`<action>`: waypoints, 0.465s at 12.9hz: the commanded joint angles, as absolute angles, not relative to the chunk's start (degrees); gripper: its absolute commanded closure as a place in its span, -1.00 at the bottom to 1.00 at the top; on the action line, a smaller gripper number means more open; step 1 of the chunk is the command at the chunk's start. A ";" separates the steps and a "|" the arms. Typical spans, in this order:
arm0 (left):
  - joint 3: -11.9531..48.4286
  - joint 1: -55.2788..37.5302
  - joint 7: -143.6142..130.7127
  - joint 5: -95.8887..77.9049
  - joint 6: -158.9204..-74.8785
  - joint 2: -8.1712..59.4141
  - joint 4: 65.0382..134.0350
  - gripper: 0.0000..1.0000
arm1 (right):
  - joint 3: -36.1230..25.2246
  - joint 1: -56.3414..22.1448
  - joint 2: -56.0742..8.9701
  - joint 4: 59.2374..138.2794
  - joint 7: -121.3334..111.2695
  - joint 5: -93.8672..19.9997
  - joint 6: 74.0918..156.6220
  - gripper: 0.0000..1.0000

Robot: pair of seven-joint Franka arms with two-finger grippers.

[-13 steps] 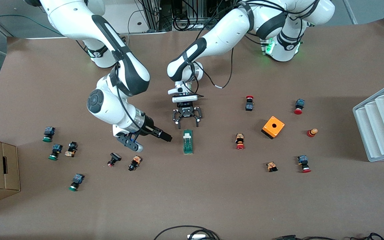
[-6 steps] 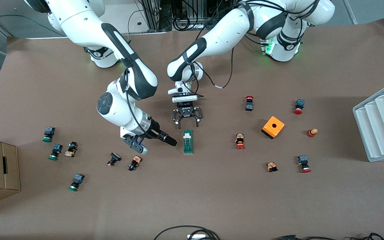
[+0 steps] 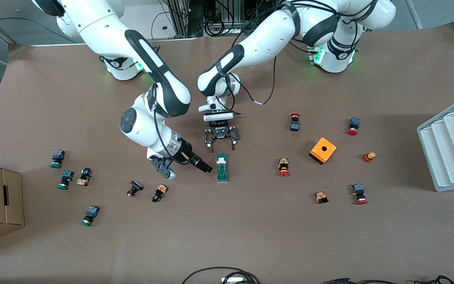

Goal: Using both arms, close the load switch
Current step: 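Grasp the white switch handle with the right gripper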

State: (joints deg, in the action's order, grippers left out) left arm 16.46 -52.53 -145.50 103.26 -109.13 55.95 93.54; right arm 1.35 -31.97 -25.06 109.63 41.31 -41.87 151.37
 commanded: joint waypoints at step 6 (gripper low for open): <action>16.70 -53.17 -147.92 103.01 -111.97 60.03 90.88 -1.00 | 0.97 -36.38 -25.40 113.82 40.78 -45.62 160.57 -0.99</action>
State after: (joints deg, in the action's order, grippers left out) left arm 16.45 -52.54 -145.50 103.26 -109.13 55.95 93.54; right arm 1.32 -34.64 -25.13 112.89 41.34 -43.71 157.54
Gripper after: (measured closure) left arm 0.000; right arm 0.000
